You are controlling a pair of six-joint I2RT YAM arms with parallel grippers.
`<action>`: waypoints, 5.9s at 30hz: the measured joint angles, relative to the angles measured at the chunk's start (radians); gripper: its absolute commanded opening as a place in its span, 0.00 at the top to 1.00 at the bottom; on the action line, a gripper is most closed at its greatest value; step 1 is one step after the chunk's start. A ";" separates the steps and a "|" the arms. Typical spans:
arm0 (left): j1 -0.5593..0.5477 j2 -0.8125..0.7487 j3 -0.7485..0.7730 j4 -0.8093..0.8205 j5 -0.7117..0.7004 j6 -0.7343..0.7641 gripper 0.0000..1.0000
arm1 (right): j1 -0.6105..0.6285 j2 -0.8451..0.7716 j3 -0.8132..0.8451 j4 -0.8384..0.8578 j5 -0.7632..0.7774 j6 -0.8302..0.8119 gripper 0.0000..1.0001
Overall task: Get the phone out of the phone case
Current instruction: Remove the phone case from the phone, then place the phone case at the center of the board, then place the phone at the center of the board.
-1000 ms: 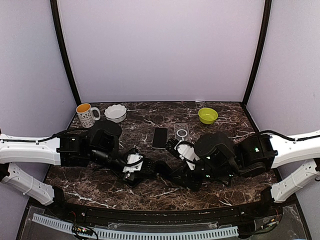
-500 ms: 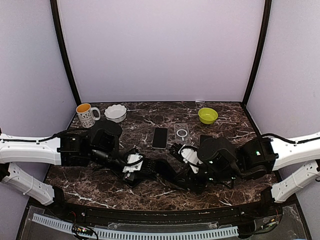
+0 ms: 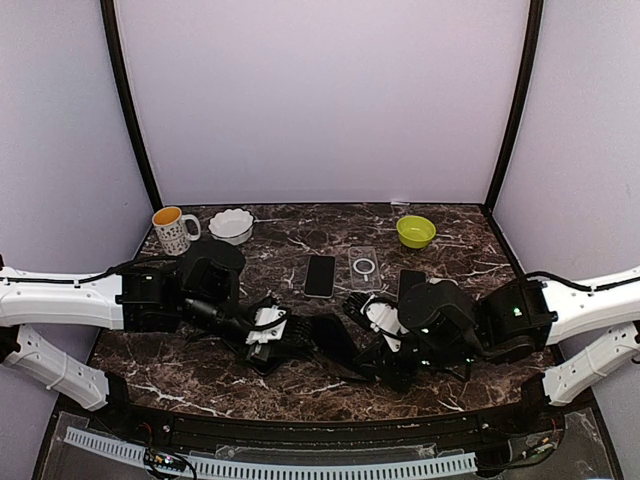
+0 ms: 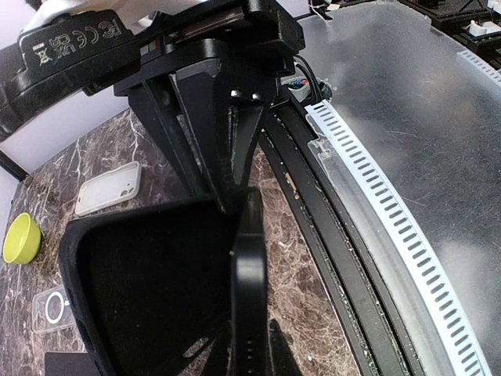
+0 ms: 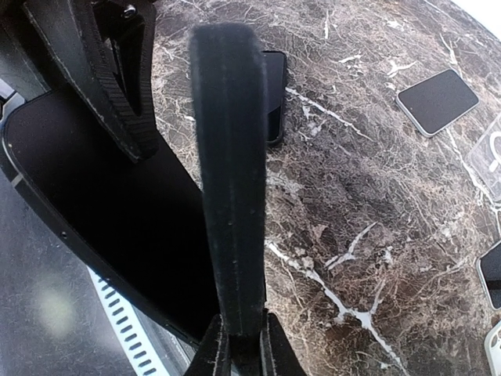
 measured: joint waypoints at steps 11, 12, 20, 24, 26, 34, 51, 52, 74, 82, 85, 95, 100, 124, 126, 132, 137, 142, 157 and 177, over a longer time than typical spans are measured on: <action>0.000 0.028 0.023 0.007 0.006 -0.005 1.00 | 0.006 -0.026 -0.013 -0.010 0.023 -0.001 0.94; 0.000 0.035 0.029 0.007 0.005 -0.005 1.00 | 0.006 -0.028 -0.013 -0.014 0.029 0.000 0.94; 0.005 0.082 0.097 -0.006 -0.020 -0.003 1.00 | 0.006 -0.057 -0.013 -0.043 0.117 0.027 0.95; 0.006 0.088 0.133 -0.048 -0.032 0.003 1.00 | 0.006 -0.059 -0.013 -0.040 0.135 0.040 0.96; 0.006 0.089 0.140 -0.060 -0.040 0.004 1.00 | 0.006 -0.052 -0.013 -0.035 0.146 0.044 0.96; 0.006 0.103 0.204 -0.159 -0.080 0.023 1.00 | 0.006 -0.019 -0.013 -0.019 0.184 0.061 0.97; 0.109 -0.027 0.338 -0.212 -0.243 0.143 1.00 | -0.048 0.085 -0.010 -0.114 0.166 0.119 1.00; 0.116 -0.051 0.340 -0.193 -0.260 0.147 1.00 | -0.059 0.079 -0.014 -0.119 0.148 0.121 1.00; 0.133 -0.358 0.069 -0.096 -0.473 -0.172 1.00 | -0.358 0.073 -0.110 -0.051 -0.181 0.229 1.00; 0.133 -0.375 0.054 -0.106 -0.605 -0.399 1.00 | -0.421 0.227 -0.077 -0.061 -0.200 0.262 1.00; 0.133 -0.375 0.053 -0.113 -0.654 -0.463 1.00 | -0.467 0.256 -0.073 -0.061 -0.203 0.272 1.00; 0.135 -0.319 0.055 -0.143 -0.788 -0.585 1.00 | -0.587 0.304 -0.056 -0.060 -0.221 0.290 0.99; 0.160 -0.275 0.069 -0.165 -0.798 -0.617 1.00 | -0.616 0.346 -0.025 -0.063 -0.231 0.288 0.90; 0.377 -0.062 0.099 -0.093 -0.669 -0.927 1.00 | -0.660 0.060 0.288 -0.040 -0.296 0.457 0.01; 0.391 -0.035 0.089 -0.055 -0.663 -0.976 1.00 | -0.660 0.053 0.336 -0.048 -0.285 0.536 0.01; 0.428 0.069 0.072 0.036 -0.622 -1.126 1.00 | -0.661 0.123 0.579 -0.199 -0.221 0.770 0.01; 0.449 0.157 0.035 0.126 -0.608 -1.284 1.00 | -0.663 0.170 0.760 -0.283 -0.210 0.895 0.01; 0.486 0.229 -0.030 0.233 -0.565 -1.433 1.00 | -0.664 0.208 0.867 -0.314 -0.230 0.963 0.01; 0.516 0.383 -0.103 0.482 -0.431 -1.644 1.00 | -0.664 0.240 0.969 -0.279 -0.238 1.036 0.01; 0.528 0.410 -0.101 0.378 -0.443 -1.614 0.25 | -0.664 0.197 0.943 -0.150 -0.198 1.057 0.01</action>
